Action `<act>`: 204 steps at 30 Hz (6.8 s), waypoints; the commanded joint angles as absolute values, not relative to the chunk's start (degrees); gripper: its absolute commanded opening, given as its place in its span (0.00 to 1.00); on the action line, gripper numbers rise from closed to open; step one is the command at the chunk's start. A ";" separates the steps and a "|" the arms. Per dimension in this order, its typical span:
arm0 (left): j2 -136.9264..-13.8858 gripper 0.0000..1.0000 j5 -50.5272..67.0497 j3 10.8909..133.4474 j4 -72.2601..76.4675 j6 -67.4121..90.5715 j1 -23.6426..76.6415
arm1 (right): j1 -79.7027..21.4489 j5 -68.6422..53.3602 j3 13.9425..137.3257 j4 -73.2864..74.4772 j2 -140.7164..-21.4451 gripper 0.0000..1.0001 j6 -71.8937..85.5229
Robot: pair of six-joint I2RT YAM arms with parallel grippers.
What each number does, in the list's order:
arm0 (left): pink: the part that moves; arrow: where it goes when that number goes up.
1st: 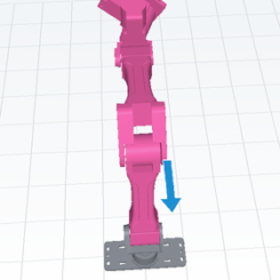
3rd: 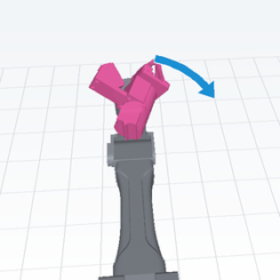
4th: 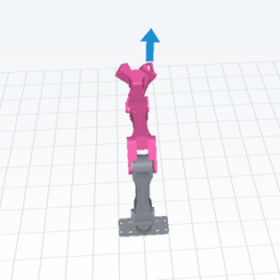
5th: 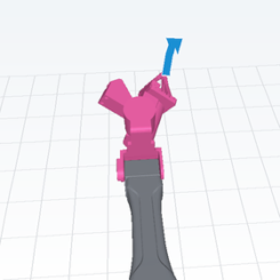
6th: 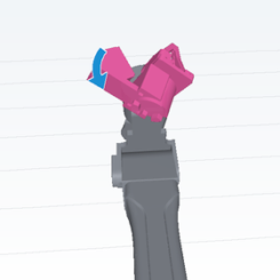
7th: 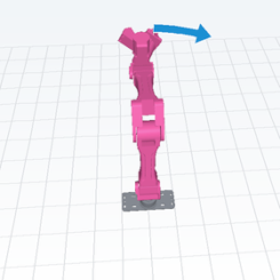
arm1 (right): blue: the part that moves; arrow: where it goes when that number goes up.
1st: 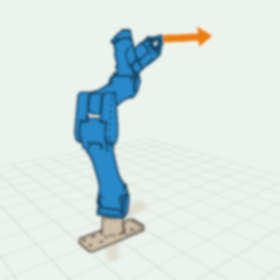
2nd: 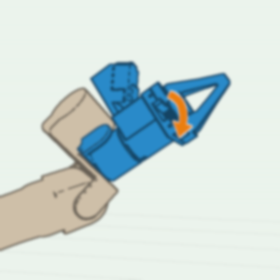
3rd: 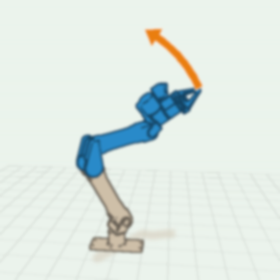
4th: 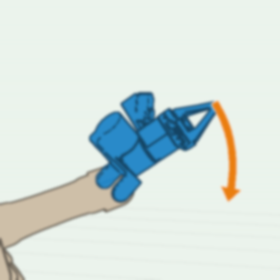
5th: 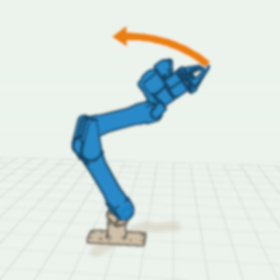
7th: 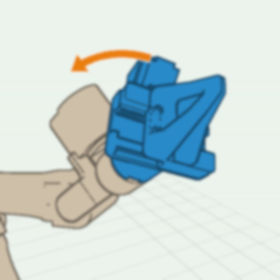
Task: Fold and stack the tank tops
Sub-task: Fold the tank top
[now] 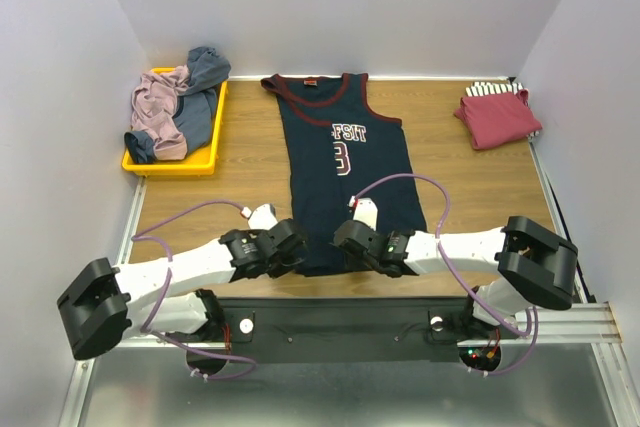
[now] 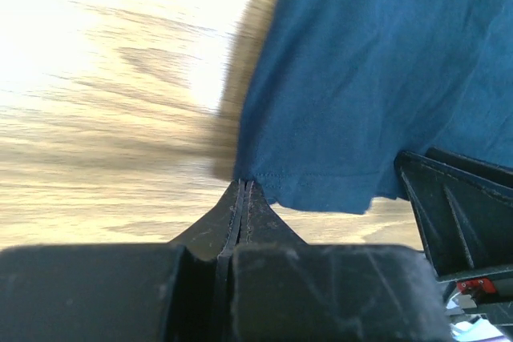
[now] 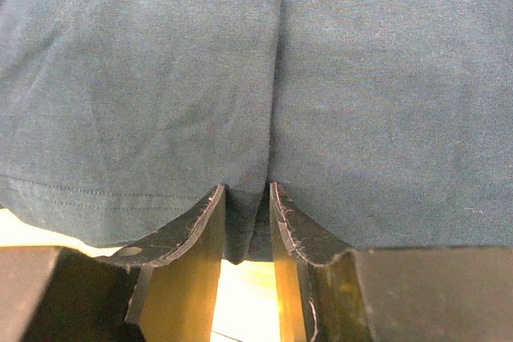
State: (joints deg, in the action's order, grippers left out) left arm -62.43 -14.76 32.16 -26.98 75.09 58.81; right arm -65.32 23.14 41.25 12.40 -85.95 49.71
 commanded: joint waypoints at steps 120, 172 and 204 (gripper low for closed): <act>-122.08 0.40 -20.65 99.93 -40.87 56.34 88.59 | -7.38 -3.60 72.25 9.76 -104.85 0.42 25.84; -103.62 0.00 -14.33 73.21 -18.55 56.69 84.46 | -7.91 -7.12 72.25 6.07 -111.26 0.42 26.28; -101.34 0.00 -12.30 69.79 -14.85 57.22 83.67 | -9.05 -6.42 71.98 2.37 -110.21 0.40 26.98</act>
State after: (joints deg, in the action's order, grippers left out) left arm -104.49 -11.99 70.83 -15.62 56.90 83.83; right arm -8.54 -7.09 71.37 5.13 -110.61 27.00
